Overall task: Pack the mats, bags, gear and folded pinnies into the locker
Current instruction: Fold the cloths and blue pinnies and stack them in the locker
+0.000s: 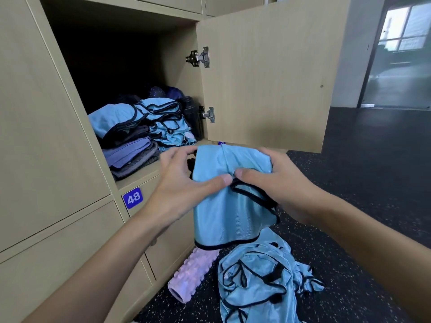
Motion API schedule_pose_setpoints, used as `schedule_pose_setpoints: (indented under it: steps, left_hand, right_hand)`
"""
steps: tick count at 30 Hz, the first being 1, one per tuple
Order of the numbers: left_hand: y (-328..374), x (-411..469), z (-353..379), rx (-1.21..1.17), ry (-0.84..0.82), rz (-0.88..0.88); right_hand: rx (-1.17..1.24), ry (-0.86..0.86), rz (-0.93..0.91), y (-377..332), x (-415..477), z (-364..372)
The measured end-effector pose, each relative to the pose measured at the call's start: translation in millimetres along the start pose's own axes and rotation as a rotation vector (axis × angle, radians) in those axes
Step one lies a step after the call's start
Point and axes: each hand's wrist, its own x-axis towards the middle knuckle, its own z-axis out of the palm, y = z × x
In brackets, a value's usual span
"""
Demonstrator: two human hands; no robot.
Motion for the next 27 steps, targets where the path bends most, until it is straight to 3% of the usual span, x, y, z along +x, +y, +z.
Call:
schedule_pose_setpoints:
  steps: [3, 6, 9, 11, 15, 19, 24, 27]
  left_hand:
    - [-5, -3, 2, -0.235, -0.141, -0.03]
    - [-2, -7, 8, -0.333, -0.127, -0.013]
    - [3, -7, 11, -0.423, -0.022, -0.03]
    - [4, -5, 12, -0.463, 0.065, -0.035]
    - [5, -3, 11, -0.558, 0.115, -0.093]
    - [7, -6, 3, -0.458, -0.045, -0.035]
    - [-2, -3, -12, 0.074, -0.187, 0.169]
    - [-1, -6, -11, 0.075, -0.271, 0.253]
  right_hand:
    - [0.17, -0.013, -0.004, -4, -1, 2]
    - [0.23, 0.055, 0.028, -5, -2, 4]
    - [0.093, 0.165, 0.027, 2, 1, 2]
    - [-0.05, 0.114, -0.056, 3, 0, 2]
    - [-0.111, -0.042, -0.133, 4, -2, 4]
    - [-0.064, -0.019, -0.092, 1, -1, 3]
    - [0.065, -0.081, -0.102, -4, 0, 0]
    - [0.151, -0.112, -0.069, -4, 0, 1]
